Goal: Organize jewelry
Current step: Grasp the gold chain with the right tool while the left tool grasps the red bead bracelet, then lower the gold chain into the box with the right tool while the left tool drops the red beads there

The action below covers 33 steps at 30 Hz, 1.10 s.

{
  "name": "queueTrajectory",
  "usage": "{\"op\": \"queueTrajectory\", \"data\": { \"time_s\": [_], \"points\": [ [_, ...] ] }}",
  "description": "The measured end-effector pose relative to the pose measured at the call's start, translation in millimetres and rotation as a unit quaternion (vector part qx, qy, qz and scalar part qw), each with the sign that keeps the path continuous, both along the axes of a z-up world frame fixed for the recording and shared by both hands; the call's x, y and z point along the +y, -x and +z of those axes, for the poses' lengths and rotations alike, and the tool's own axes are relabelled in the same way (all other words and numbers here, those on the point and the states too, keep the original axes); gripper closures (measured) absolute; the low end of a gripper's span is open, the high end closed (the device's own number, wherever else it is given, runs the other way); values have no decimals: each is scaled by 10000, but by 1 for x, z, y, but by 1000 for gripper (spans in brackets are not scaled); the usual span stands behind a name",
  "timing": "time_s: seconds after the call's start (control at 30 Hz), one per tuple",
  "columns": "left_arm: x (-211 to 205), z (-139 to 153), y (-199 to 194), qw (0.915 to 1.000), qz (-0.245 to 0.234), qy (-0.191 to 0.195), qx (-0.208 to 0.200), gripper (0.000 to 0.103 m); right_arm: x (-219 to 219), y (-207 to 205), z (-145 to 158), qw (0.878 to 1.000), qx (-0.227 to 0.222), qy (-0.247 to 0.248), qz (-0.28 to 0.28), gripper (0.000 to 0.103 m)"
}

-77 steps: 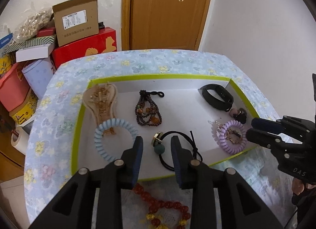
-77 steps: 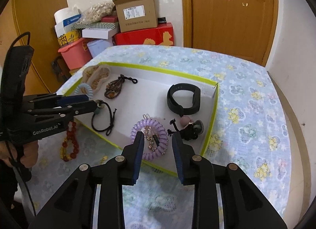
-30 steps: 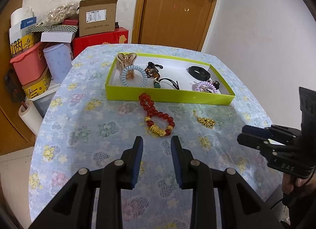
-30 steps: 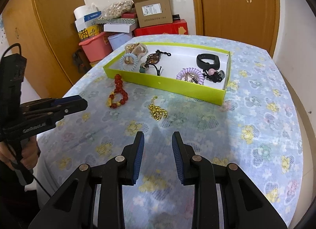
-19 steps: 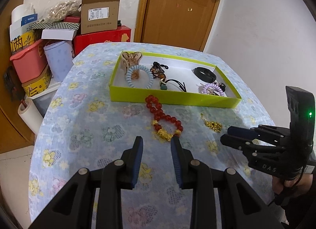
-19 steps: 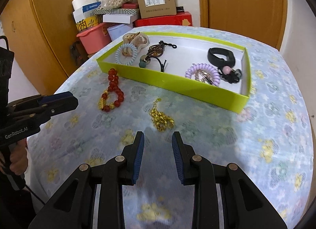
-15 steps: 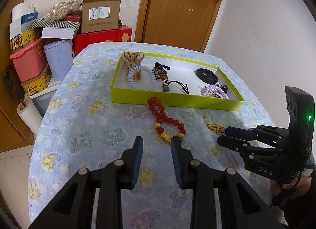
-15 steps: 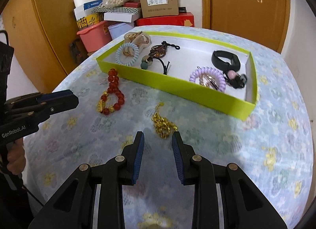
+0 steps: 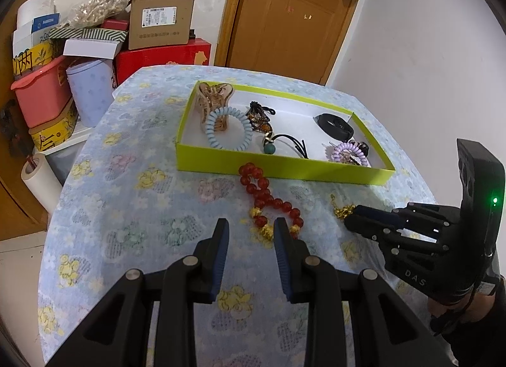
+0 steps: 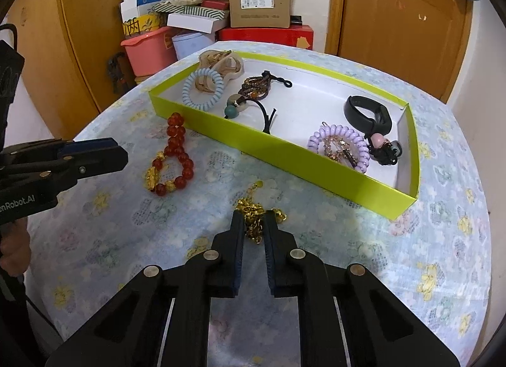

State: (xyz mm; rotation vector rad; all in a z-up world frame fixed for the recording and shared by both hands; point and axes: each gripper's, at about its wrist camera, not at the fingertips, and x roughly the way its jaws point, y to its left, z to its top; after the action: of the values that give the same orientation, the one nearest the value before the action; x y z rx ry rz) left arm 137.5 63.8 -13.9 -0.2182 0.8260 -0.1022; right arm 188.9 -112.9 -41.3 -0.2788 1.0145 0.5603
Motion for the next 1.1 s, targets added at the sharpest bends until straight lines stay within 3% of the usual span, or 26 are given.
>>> {"op": "queueTrajectory", "data": {
  "time_s": [0.63, 0.7, 0.73, 0.77, 1.1],
  "points": [
    [-13, -15, -51, 9996, 53, 47, 256, 70, -24, -2, 9, 9982, 172, -514, -246, 91],
    [-15, -16, -53, 9998, 41, -3, 215, 74, -27, -3, 9, 9980, 182, -543, -275, 91],
    [-17, -15, -53, 9998, 32, -47, 187, 88, -29, -3, 10, 9979, 184, -557, -287, 91],
    [-18, -15, -53, 9998, 22, -89, 177, 92, -30, -3, 10, 9978, 185, -568, -293, 91],
    [-16, -2, -40, 9999, 49, -143, 5, 93, -36, -4, 28, 9962, 137, -798, -324, 91]
  ]
}}
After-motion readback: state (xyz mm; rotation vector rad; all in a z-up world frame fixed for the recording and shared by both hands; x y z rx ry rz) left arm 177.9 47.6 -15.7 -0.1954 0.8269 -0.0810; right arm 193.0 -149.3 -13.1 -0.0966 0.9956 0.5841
